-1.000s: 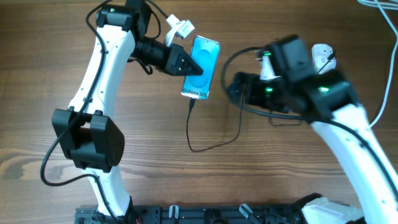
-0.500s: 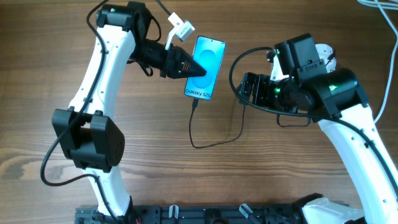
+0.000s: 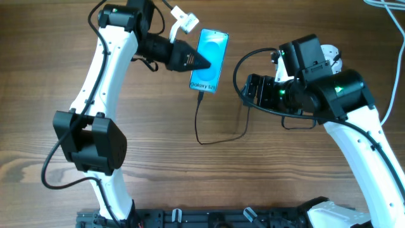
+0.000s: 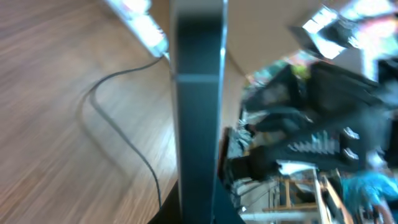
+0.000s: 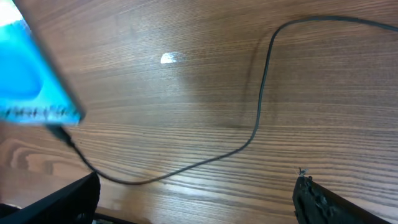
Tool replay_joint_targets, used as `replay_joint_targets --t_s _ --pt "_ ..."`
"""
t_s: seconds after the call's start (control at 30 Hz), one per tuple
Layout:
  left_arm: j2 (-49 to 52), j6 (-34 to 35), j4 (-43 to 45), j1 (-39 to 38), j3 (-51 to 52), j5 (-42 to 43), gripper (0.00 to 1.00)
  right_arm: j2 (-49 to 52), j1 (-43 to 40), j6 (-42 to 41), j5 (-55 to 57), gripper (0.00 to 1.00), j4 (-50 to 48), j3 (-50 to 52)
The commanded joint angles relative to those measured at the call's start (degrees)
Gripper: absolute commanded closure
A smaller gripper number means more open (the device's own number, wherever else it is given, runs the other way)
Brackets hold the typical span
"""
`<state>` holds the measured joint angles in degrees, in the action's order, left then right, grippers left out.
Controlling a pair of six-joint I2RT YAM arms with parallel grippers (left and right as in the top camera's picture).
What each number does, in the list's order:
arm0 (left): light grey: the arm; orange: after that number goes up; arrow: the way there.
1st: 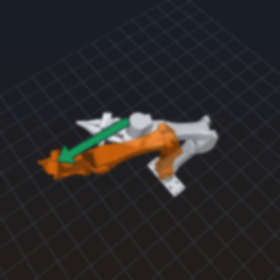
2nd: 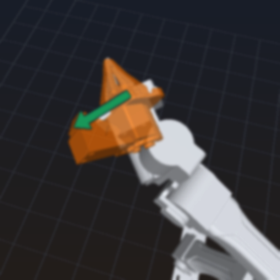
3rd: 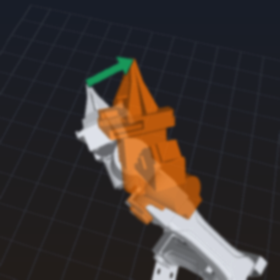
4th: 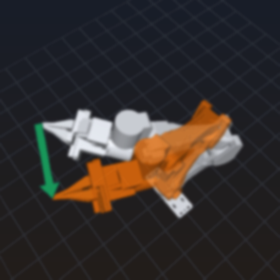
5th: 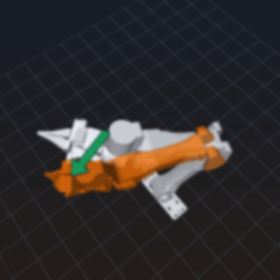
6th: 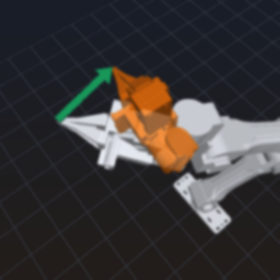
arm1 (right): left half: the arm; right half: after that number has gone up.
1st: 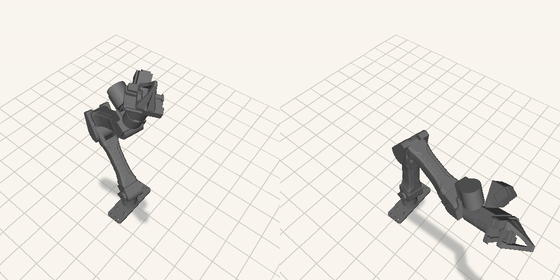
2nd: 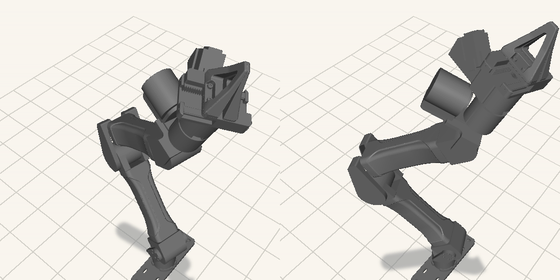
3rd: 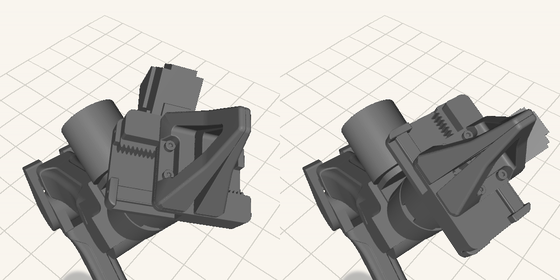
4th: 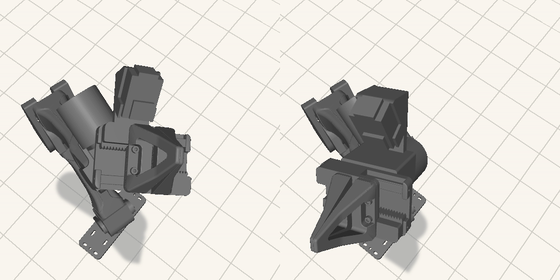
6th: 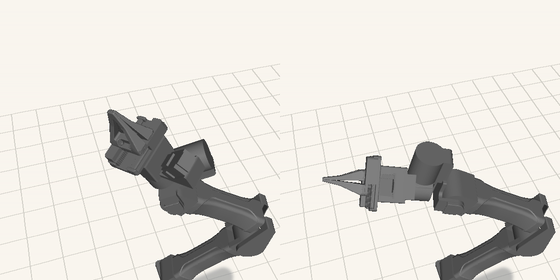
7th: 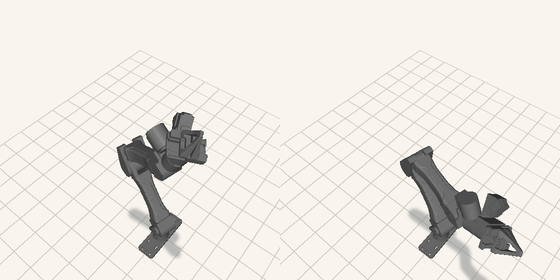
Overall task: Plug charger to phone and switch on socket
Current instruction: 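Lower the phone with the left gripper and lay it flat on the table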
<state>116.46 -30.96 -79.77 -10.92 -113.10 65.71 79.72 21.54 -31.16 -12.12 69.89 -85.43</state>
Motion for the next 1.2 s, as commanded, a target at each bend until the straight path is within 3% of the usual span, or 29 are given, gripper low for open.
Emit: replay_joint_targets --t_s 0.0,0.1,1.17 --pt "-0.57 25.94 4.79 -0.28 -0.37 -13.55 0.96 0.52 -0.17 1.07 -1.09 0.0 0.09 0.04" --pt "0.35 33.35 5.38 -0.35 -0.37 -20.94 0.96 0.55 -0.17 1.09 -1.07 0.0 -0.11 0.04" --pt "18.27 33.11 11.87 -4.2 2.54 -22.14 0.96 0.55 -0.17 1.09 -0.83 0.0 0.26 0.07"
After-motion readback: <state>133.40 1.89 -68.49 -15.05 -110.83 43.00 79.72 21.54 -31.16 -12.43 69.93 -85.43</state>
